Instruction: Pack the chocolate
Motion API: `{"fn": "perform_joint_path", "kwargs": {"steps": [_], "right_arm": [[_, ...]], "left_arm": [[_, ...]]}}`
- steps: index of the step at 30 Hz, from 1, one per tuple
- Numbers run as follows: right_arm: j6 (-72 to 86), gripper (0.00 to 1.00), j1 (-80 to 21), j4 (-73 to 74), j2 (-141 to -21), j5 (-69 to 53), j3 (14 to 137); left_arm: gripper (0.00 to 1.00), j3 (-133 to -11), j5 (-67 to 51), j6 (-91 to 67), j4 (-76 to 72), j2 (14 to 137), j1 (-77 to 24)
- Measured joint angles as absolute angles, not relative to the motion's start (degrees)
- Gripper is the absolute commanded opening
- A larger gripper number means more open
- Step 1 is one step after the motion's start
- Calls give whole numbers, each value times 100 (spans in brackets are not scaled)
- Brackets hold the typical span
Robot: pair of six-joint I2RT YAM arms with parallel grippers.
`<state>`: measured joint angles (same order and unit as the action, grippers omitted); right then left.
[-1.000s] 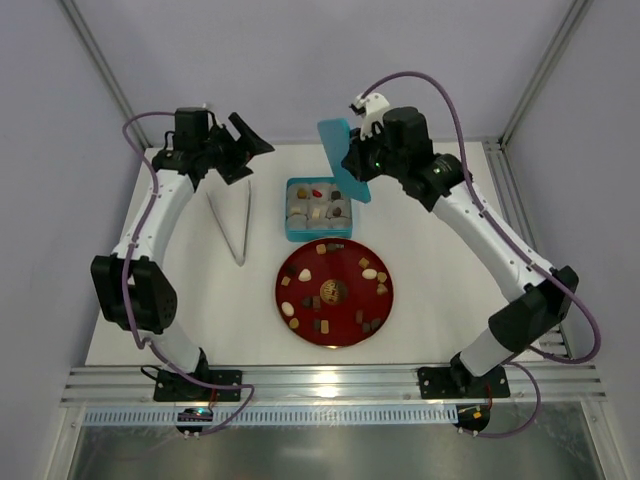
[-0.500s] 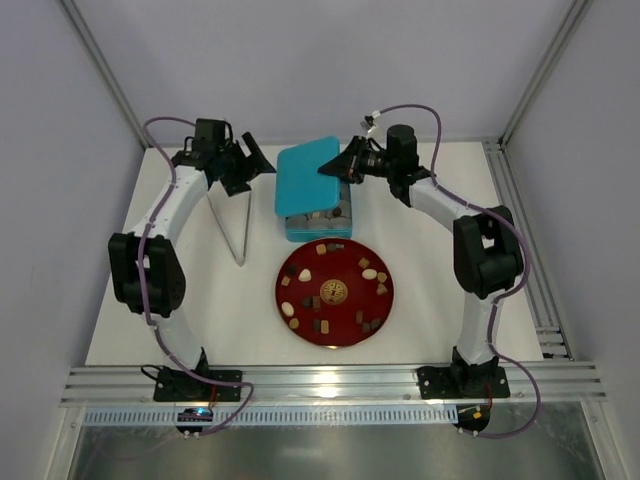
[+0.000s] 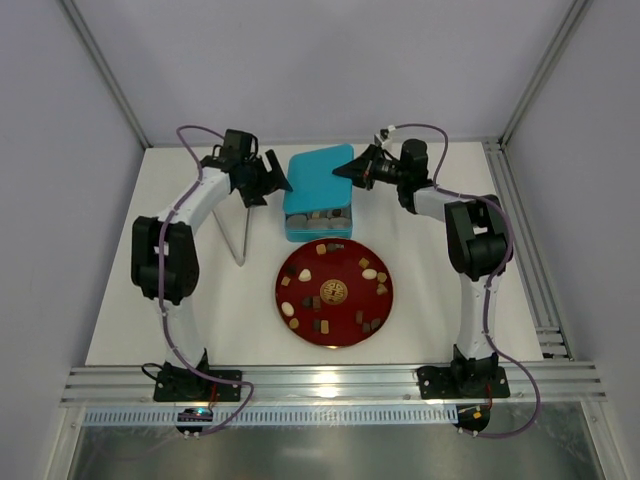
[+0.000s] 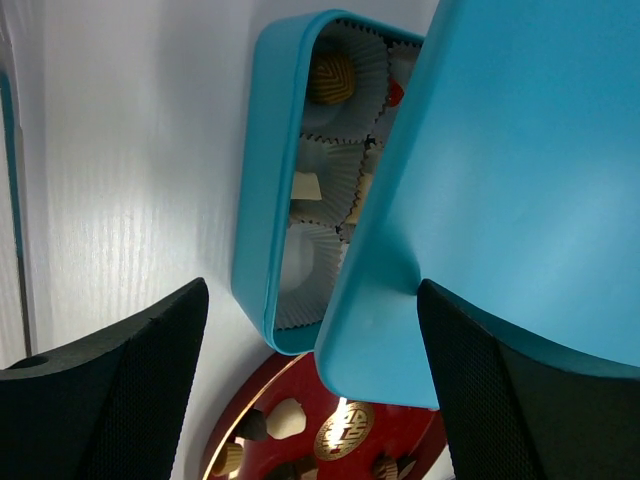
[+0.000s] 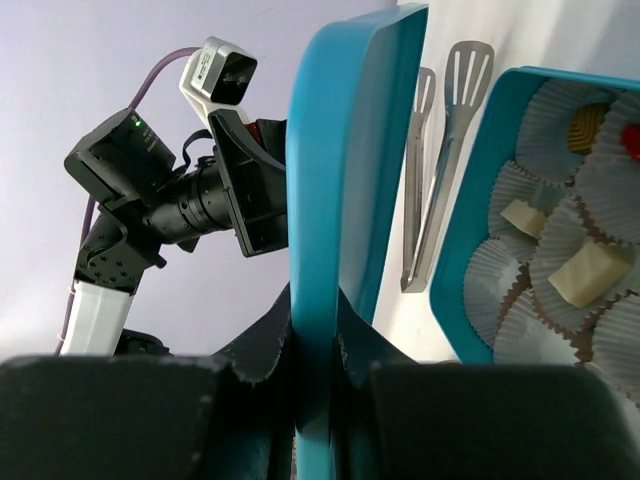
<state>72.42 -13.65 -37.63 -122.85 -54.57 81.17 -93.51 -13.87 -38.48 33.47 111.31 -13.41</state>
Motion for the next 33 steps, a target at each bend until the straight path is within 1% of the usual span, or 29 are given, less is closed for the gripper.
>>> {"fn": "perform_joint_path", "kwargs": {"steps": [19,26,28,33], "right_arm": [[7325,4,-1299,-3981,-12923,-5806,8117],[7054,5,-1299,-3645,-12993,-5870,8197],[6945,7,-1299,-3527,-12993,-5876,8243],[6674,16,-1299,-3238,-12993,-5889,8342]], "left_arm": [[82,-9351,-1291,-3844,3328,11375,-1540],[82,-9351,-1251,-3844,3326,11419,-1564],[82,-9351,-1247,-3841,3328,11439,-1570],[82,-9351,-1238,-3839,3328,11465,-1586]]}}
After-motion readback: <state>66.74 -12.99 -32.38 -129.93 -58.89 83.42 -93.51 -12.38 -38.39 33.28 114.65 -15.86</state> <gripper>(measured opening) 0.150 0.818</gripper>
